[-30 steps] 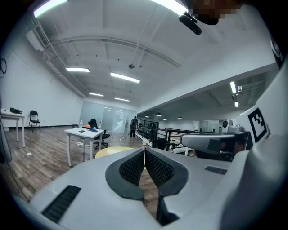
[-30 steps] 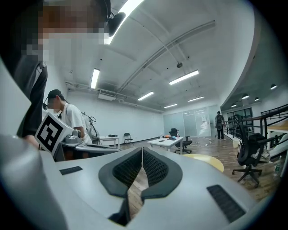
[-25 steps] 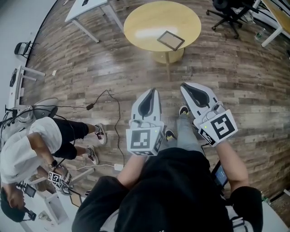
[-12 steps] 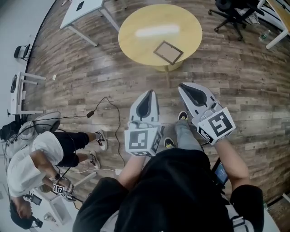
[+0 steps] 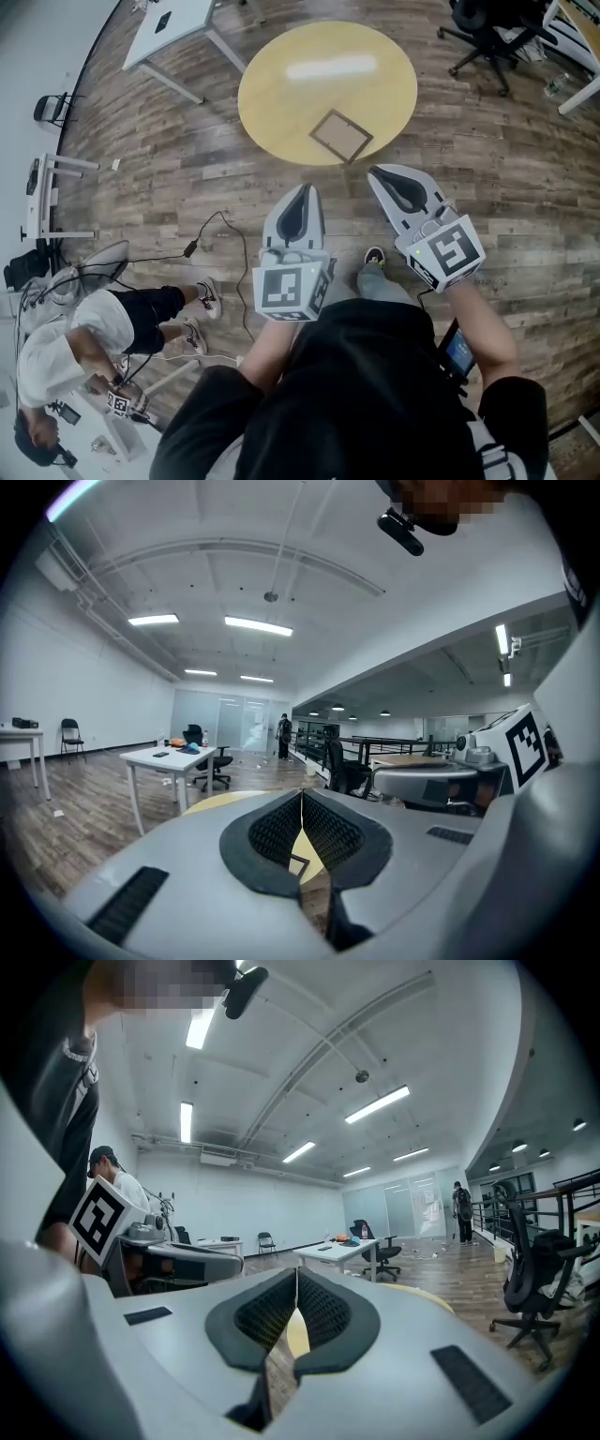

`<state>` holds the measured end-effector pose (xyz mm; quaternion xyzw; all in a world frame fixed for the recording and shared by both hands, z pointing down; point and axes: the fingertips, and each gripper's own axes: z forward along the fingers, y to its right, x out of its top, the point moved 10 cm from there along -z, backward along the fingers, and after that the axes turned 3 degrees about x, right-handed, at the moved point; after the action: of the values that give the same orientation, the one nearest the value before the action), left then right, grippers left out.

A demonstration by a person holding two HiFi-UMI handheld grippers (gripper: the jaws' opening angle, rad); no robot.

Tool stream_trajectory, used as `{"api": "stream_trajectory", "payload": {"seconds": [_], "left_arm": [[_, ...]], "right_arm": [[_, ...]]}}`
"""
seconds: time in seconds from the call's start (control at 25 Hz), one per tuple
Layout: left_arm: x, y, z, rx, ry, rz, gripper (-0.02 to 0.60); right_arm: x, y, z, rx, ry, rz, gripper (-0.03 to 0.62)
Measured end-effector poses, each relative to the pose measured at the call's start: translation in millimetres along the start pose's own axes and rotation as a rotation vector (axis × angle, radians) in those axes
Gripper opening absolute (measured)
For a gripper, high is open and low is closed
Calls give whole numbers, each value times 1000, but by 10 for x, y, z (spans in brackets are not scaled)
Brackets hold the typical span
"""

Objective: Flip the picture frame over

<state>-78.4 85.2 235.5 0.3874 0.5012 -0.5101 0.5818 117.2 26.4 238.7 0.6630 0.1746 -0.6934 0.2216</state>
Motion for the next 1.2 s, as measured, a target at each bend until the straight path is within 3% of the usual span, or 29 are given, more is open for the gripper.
{"api": "stream_trajectory", "payload": {"seconds": [0.48,0.96,1.2], "left_arm": [[-8,-141,314,71,6,9,23],[-341,-423,547,87,-52,-8,23],[-459,-497,632,82,-90,-18,23]], "right_arm": [[-229,372,326,68,-46,-98,20],[-963,533,910,174,-285,-344,21],[-1397,536,1164,253,-406,-400,21]]}}
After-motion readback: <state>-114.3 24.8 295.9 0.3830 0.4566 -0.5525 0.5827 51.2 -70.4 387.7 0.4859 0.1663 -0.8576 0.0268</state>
